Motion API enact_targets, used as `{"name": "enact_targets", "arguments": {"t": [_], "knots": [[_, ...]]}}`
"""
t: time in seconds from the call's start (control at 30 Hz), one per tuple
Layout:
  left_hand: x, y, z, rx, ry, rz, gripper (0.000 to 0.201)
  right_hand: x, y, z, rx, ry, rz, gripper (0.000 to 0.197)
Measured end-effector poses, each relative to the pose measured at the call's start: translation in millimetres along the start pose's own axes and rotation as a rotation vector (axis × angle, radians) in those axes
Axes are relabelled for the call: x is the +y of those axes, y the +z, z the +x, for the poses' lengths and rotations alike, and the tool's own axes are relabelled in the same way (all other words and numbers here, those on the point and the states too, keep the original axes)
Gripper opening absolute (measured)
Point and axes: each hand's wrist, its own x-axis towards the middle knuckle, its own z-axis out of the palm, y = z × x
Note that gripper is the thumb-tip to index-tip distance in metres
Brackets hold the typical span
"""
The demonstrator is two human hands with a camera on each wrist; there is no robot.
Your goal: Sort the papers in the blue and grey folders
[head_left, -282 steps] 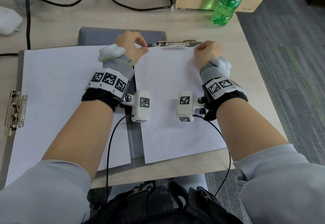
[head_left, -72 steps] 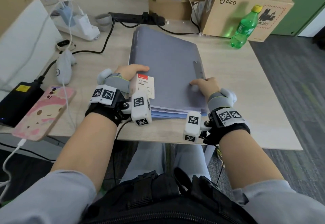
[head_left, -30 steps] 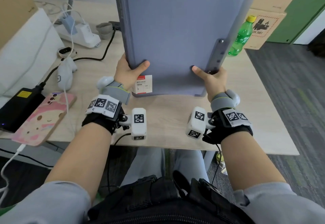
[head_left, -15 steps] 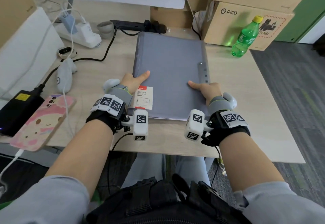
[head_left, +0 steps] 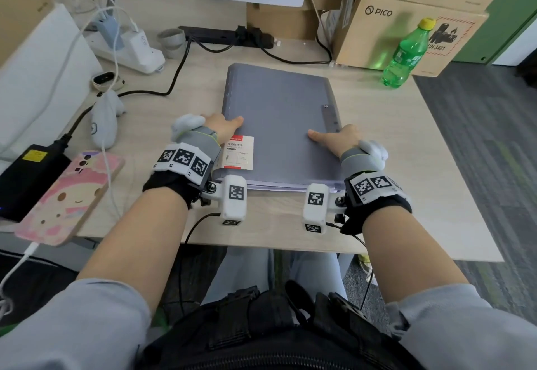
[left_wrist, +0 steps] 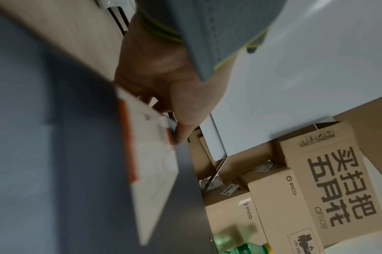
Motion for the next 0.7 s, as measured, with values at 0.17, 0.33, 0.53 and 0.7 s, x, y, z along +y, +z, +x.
{"name": "enact_targets", "arguments": {"t": [0.17,0.33,0.53,0.7], "knots": [[2,-2,-2,0.0,0.005,0.078,0.052,3,3,2,-0.009,-0.025,-0.073,0.094],[13,0,-5,0.044,-0.006,0.103,0.054,0,5,5,-0.002,-0.041,-0.094,0.09],[49,-19,4,0.029,0.054,0.191,0.055,-28,-4,30,-0.045,-0.037,-0.148,0.084],[101,-63,-1,-0.012,0.102,0.261,0.046,-74,-42,32,-0.147,-0.057,-0.16,0.077]]}}
